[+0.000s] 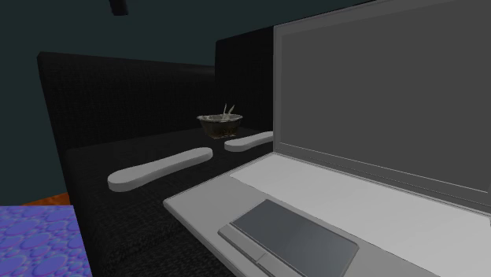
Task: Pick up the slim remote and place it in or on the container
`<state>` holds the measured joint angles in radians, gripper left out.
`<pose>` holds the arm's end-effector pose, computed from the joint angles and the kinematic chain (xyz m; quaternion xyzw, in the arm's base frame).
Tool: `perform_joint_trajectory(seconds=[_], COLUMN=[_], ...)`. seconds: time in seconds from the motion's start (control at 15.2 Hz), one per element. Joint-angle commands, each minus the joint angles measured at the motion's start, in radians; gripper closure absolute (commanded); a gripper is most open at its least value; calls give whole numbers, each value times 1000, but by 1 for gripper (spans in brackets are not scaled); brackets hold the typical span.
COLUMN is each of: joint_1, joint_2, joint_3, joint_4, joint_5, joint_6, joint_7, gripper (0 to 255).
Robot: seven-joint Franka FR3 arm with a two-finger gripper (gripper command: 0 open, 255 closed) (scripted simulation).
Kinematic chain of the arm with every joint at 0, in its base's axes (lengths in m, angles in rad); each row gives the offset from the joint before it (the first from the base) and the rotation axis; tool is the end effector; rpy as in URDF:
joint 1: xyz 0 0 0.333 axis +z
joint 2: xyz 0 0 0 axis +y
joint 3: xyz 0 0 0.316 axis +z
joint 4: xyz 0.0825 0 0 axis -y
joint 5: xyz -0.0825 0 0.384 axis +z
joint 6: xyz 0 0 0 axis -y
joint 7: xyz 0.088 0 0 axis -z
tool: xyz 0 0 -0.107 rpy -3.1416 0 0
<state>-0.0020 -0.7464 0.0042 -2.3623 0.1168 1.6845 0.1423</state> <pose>0.3285 0.0123 0.5860 -0.9950 0.0750 -0.0301 0.0591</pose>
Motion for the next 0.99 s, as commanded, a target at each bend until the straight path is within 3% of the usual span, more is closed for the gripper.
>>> perform_joint_trajectory(seconds=[0.0,0.92], joint_1=[0,122], joint_2=[0,474], joint_3=[0,117], joint_4=[0,172], joint_5=[0,-23], joint_6=[0,282], joint_7=[0,-152], gripper=[0,0])
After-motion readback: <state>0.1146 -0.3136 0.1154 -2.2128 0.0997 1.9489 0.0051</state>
